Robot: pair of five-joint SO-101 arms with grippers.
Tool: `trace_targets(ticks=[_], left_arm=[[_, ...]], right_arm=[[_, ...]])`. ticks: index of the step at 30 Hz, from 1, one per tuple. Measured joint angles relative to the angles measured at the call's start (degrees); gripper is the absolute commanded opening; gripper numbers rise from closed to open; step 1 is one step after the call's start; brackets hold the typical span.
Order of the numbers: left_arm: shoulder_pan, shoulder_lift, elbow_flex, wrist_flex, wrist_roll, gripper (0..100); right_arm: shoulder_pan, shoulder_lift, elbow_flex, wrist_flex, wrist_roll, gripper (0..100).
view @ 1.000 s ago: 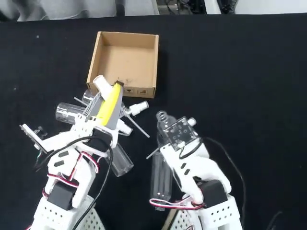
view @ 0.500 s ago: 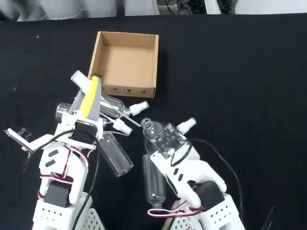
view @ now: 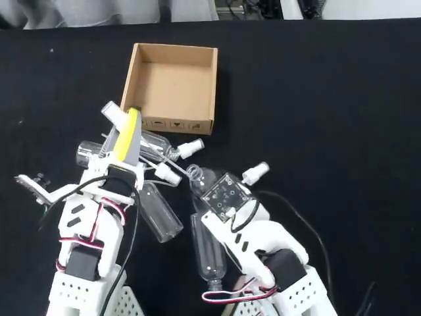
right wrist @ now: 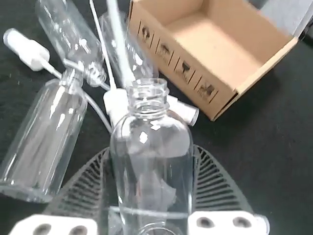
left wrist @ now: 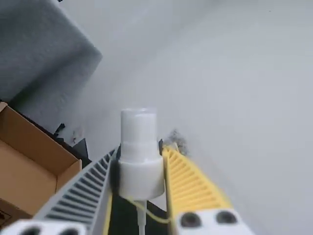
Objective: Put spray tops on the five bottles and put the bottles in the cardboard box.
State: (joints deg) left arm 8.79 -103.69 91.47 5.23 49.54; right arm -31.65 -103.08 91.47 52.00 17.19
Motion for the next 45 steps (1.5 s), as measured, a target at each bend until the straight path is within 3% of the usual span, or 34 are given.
trace_targets(ticks=[12, 24, 45], left_arm=[[0.09, 0.00, 1.23, -2.02, -1.85, 3], [-6.24, 0.00, 1.49, -6.24, -0.97, 3], [0.62, 0.00, 4.22, -6.24, -4.48, 3]], right_arm=[[-3.08, 0.00, 1.67, -2.37, 0.00, 8.9], [-3.34, 0.00, 2.37, -2.55, 0.00, 8.9], [-3.34, 0.00, 2.37, -2.55, 0.00, 8.9]])
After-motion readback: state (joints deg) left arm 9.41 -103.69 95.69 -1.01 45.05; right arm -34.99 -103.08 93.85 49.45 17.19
